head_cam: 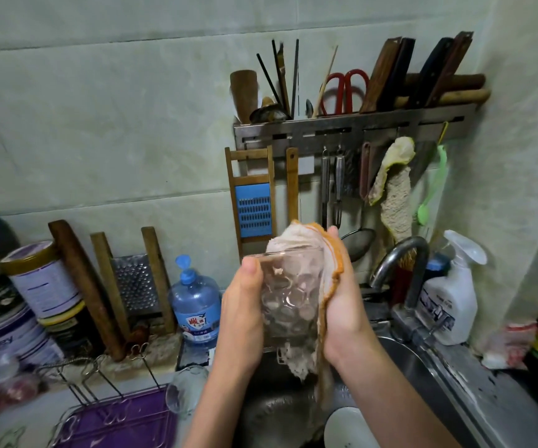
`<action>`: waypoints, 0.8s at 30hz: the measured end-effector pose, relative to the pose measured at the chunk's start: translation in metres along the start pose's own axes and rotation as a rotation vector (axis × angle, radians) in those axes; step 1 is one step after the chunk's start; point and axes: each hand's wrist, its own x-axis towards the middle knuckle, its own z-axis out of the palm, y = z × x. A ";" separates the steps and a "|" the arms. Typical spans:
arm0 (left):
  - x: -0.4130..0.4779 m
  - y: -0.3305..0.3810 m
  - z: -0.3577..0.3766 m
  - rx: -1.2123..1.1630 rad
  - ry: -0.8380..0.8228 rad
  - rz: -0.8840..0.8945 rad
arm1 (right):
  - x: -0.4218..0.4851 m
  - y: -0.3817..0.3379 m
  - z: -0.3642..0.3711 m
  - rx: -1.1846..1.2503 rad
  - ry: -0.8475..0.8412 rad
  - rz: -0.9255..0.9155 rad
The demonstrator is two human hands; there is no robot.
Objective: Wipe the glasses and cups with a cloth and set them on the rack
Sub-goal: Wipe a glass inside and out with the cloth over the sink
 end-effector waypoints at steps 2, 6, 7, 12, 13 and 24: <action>0.005 -0.005 -0.004 0.222 0.050 0.003 | 0.003 0.003 -0.004 -0.049 0.104 -0.032; -0.007 0.005 0.004 0.527 0.279 0.119 | 0.011 0.015 0.001 -0.109 0.306 -0.058; -0.009 0.008 0.007 0.540 0.297 0.158 | 0.011 0.015 0.003 -0.085 0.336 -0.073; -0.018 0.017 0.009 0.565 0.163 0.116 | 0.018 0.008 -0.005 -0.216 0.393 -0.201; -0.019 0.019 0.011 0.558 0.126 0.089 | 0.016 0.006 -0.003 -0.249 0.396 -0.250; -0.009 0.011 0.016 0.061 0.093 -0.088 | 0.014 0.014 -0.005 -0.056 0.132 -0.041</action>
